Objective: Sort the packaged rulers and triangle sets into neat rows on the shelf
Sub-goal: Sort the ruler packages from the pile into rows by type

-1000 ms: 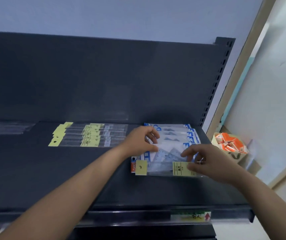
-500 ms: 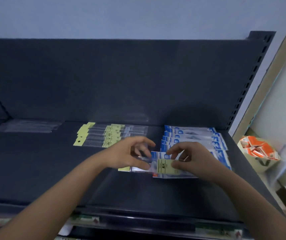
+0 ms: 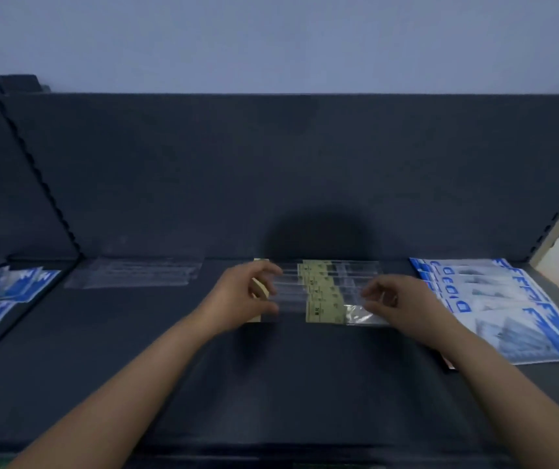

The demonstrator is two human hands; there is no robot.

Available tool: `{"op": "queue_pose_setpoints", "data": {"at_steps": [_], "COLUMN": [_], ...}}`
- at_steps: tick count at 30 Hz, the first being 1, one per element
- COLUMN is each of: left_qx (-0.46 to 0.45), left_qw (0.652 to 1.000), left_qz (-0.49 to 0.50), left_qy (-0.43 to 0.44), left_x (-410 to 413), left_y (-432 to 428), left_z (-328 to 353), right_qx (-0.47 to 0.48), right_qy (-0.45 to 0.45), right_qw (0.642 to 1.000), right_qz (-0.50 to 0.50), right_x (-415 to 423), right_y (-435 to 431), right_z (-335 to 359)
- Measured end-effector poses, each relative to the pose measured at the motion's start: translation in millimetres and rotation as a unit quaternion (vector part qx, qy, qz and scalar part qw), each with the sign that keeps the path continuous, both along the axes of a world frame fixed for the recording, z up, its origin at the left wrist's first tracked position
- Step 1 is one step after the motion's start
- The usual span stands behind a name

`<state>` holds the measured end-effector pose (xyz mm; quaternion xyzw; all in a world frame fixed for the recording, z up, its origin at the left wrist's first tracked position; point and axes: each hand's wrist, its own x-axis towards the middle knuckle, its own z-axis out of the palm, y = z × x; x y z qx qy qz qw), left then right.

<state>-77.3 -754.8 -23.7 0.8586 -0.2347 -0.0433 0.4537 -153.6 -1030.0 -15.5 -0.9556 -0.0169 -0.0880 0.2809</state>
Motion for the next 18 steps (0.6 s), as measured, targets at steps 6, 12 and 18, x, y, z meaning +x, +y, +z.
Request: {"op": "queue_pose_setpoints", "data": {"at_steps": [6, 12, 18], "left_qx": [0.185, 0.264, 0.408], "left_qw": [0.97, 0.918, 0.861], "left_qz": [-0.052, 0.028, 0.172], "left_qy": [-0.148, -0.295, -0.251], "left_x": [15, -4, -27], "left_y": [-4, 12, 58], "left_z": [-7, -3, 4], "right_qx": [-0.073, -0.223, -0.241], "right_qy": [0.018, -0.001, -0.016], "right_qw": [0.994, 0.973, 0.97], "right_qz": [-0.079, -0.053, 0.021], "right_x": [0, -12, 11], "right_y": [9, 25, 96], "right_z": [-7, -10, -10]}}
